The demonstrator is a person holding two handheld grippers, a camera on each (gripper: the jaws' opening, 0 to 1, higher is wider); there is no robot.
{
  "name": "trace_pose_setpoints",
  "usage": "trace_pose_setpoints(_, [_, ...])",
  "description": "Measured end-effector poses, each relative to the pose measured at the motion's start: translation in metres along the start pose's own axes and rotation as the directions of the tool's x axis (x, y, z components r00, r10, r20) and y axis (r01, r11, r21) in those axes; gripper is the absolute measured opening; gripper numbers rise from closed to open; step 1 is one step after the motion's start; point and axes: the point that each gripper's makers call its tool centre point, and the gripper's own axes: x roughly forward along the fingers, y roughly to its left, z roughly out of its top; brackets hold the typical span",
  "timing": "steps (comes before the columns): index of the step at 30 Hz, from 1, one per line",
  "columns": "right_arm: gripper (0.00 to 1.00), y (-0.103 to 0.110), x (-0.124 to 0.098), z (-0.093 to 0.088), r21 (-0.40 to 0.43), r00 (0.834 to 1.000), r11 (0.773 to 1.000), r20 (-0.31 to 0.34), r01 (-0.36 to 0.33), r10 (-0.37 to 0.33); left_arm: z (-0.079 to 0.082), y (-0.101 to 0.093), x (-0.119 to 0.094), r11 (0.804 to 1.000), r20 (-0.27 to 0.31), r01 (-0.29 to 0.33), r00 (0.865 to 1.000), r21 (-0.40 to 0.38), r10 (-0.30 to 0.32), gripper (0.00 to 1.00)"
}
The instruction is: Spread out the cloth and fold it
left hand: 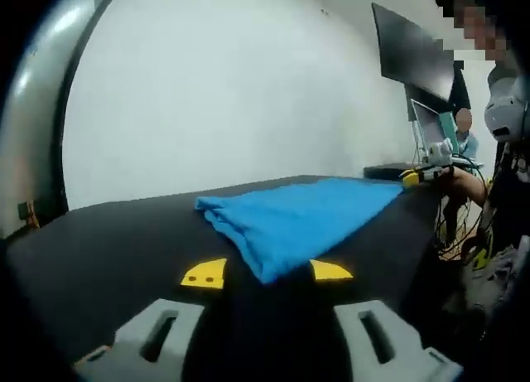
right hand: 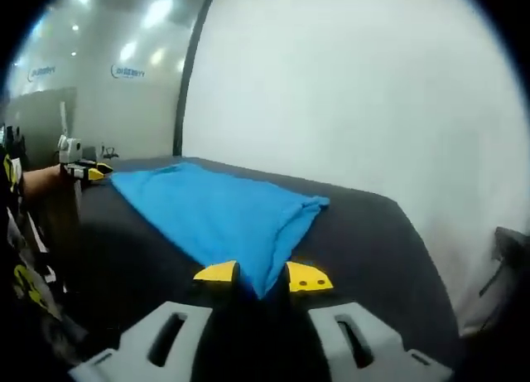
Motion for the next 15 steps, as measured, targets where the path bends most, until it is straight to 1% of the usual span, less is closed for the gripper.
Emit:
trace_pose_setpoints(1, [0.18,0.002,-0.001,0.009,0.035,0.999,0.999,0.040,-0.013,0.012,-0.002,-0.003,0.001,0.998,-0.021,0.012,1.000,0.054,-0.011,0.35])
trace_pose_setpoints(2, [0.18,0.005,-0.002,0.017,0.068,0.997,0.997,0.077,-0.037,0.032,-0.007,-0.001,0.003,0.995,-0.052,-0.001,0.999,0.103,0.006,0.34])
trace_pose_setpoints(3, [0.19,0.008,-0.001,0.023,0.083,0.993,0.995,0.102,-0.060,0.052,-0.012,0.001,0.004,0.988,-0.092,-0.012,0.995,0.155,0.027,0.34])
trace_pose_setpoints(4, [0.21,0.009,-0.001,0.023,0.079,0.993,0.995,0.103,-0.066,0.058,-0.016,0.002,0.005,0.979,-0.127,-0.015,0.991,0.204,0.041,0.34])
trace_pose_setpoints(5, [0.26,0.011,0.001,0.022,0.064,0.993,0.995,0.097,-0.070,0.064,-0.009,-0.001,0.007,0.984,-0.093,-0.021,0.995,0.179,0.038,0.33])
trace_pose_setpoints(6, [0.31,0.013,0.004,0.020,0.041,0.994,0.996,0.081,-0.074,0.071,-0.003,0.000,0.007,0.978,-0.077,-0.026,0.996,0.207,0.043,0.31])
trace_pose_setpoints(7, [0.34,0.013,0.007,0.014,0.023,0.996,0.997,0.049,-0.070,0.069,0.003,0.001,0.006,0.978,-0.057,-0.037,0.997,0.204,0.050,0.29])
trace_pose_setpoints(8, [0.34,0.013,0.009,0.008,-0.005,0.998,0.998,0.019,-0.065,0.065,0.014,0.002,0.006,0.980,-0.013,-0.052,0.998,0.193,0.055,0.27])
trace_pose_setpoints(9, [0.33,0.013,0.011,0.004,-0.025,0.999,0.998,-0.005,-0.053,0.053,0.026,0.003,0.004,0.985,0.037,-0.067,0.997,0.161,0.061,0.25])
trace_pose_setpoints(10, [0.32,0.012,0.012,0.000,-0.055,0.999,0.998,-0.025,-0.043,0.042,0.034,0.005,0.003,0.988,0.074,-0.073,0.995,0.134,0.063,0.22])
trace_pose_setpoints(11, [0.31,0.013,0.014,-0.005,-0.101,0.998,0.994,-0.051,-0.043,0.038,0.039,0.010,0.002,0.992,0.091,-0.097,0.992,0.075,0.090,0.18])
trace_pose_setpoints(12, [0.30,0.009,0.014,-0.011,-0.149,0.996,0.989,-0.086,-0.025,0.012,0.037,0.015,0.002,0.994,0.082,-0.109,0.991,0.025,0.106,0.13])
trace_pose_setpoints(13, [0.28,0.003,0.014,-0.016,-0.197,0.993,0.980,-0.117,0.009,-0.033,0.036,0.011,0.003,0.996,0.090,-0.084,0.992,-0.018,0.085,0.13])
trace_pose_setpoints(14, [0.24,-0.003,0.014,-0.021,-0.249,0.987,0.968,-0.142,0.033,-0.070,0.037,0.011,0.005,0.996,0.106,-0.073,0.991,-0.053,0.079,0.13])
trace_pose_setpoints(15, [0.20,-0.009,0.014,-0.025,-0.285,0.982,0.957,-0.159,0.056,-0.105,0.035,0.012,0.007,0.991,0.118,-0.080,0.989,-0.107,0.093,0.13])
